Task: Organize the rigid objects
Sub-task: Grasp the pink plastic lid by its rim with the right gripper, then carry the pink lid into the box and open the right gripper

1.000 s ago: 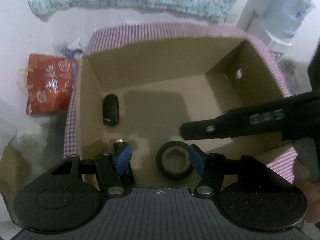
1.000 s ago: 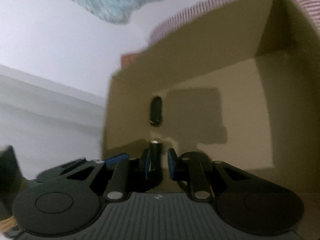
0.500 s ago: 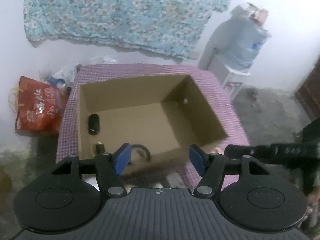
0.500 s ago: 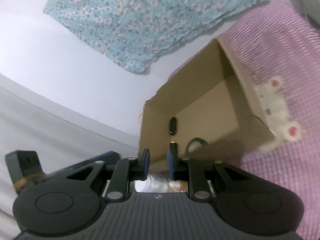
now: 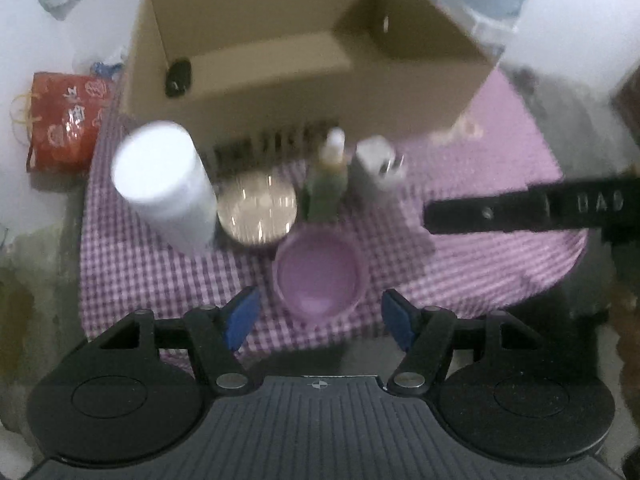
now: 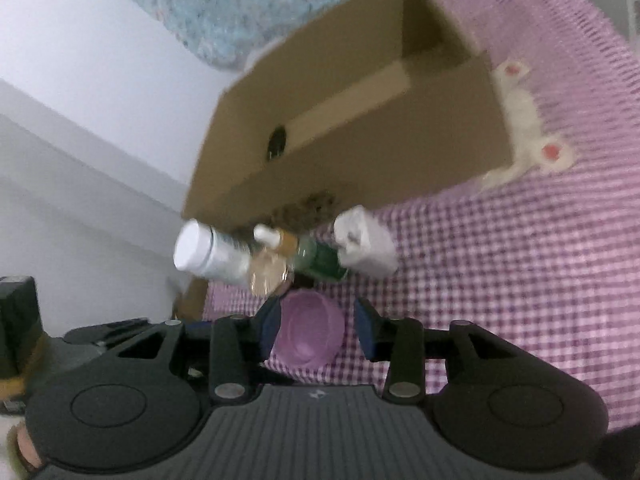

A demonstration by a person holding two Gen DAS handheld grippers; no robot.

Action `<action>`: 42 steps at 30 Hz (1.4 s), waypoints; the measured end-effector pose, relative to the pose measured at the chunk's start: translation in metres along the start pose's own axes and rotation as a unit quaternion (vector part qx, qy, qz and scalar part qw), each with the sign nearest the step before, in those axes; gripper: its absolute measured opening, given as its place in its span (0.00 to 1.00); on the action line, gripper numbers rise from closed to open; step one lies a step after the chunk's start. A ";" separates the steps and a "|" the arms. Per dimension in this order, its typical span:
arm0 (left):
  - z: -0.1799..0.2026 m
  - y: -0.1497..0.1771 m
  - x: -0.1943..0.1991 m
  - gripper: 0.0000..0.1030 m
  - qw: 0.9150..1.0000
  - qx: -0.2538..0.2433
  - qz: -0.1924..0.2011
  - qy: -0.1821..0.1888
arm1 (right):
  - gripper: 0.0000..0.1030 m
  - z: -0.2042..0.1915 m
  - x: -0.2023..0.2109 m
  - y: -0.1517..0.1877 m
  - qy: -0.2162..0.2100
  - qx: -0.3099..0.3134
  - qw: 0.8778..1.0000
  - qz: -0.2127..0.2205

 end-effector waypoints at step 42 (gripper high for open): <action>0.014 0.008 -0.053 0.69 1.000 -0.028 0.008 0.004 | 0.16 -0.021 -0.095 0.018 0.072 0.052 0.994 -0.066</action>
Point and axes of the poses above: each gripper's, at about its wrist camera, not at the fingertips, and x roughly against the way its jaws point, z to its right, y to its underside, the point moved 1 cm from there along -x, roughly the way its jaws point, and after that the axes turned 5 degrees about x, right-handed, at the moved point
